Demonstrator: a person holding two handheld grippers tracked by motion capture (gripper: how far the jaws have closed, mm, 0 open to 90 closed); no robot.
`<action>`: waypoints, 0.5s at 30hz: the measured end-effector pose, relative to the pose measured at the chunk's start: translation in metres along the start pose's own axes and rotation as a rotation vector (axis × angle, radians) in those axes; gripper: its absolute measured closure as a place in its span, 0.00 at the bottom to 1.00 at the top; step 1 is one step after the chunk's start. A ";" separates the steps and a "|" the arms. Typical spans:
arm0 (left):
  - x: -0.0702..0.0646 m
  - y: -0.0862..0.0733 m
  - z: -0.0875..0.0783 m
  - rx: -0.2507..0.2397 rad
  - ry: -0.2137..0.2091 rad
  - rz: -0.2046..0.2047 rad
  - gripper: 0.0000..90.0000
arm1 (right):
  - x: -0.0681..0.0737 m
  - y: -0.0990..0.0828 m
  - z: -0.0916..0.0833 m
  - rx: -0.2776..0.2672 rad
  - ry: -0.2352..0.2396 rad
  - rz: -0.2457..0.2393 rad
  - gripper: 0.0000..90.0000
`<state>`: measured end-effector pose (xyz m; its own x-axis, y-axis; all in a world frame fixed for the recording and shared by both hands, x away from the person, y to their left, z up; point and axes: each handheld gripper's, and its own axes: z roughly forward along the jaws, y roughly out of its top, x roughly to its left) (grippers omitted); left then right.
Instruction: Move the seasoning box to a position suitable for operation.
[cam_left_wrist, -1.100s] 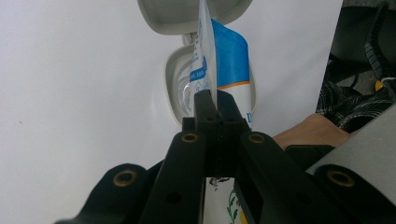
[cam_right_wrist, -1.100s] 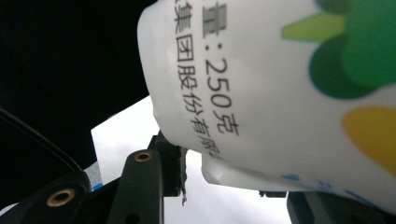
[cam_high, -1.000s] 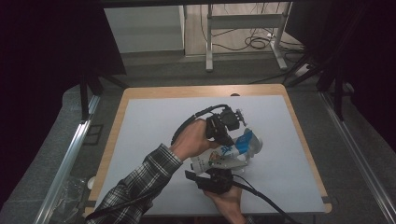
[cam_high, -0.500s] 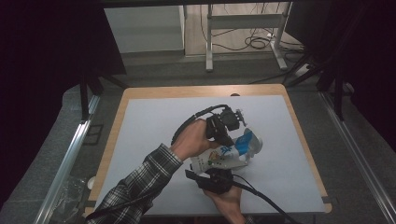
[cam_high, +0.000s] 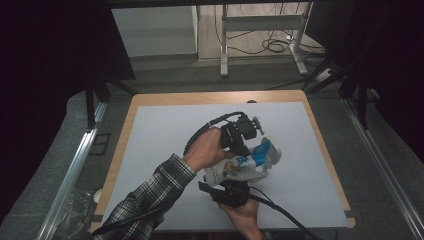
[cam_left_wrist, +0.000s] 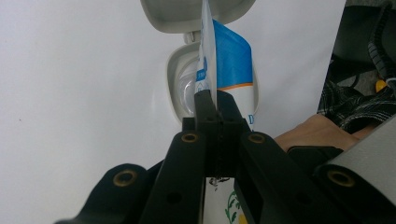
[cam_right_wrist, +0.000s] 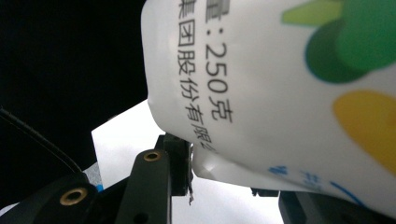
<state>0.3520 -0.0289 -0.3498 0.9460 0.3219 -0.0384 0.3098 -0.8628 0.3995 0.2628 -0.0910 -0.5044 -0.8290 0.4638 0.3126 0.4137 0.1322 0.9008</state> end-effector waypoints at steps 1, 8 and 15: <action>0.000 0.000 0.000 0.002 0.001 0.002 1.00 | 0.000 0.000 0.000 -0.001 0.001 0.001 0.72; 0.000 0.001 0.000 0.004 0.008 0.002 1.00 | 0.000 0.001 0.000 -0.004 0.003 -0.002 0.72; 0.000 0.002 -0.001 0.007 0.012 0.002 1.00 | 0.000 0.002 0.000 -0.008 0.008 0.007 0.72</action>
<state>0.3527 -0.0303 -0.3484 0.9453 0.3252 -0.0265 0.3089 -0.8659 0.3933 0.2630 -0.0909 -0.5025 -0.8287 0.4580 0.3216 0.4168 0.1218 0.9008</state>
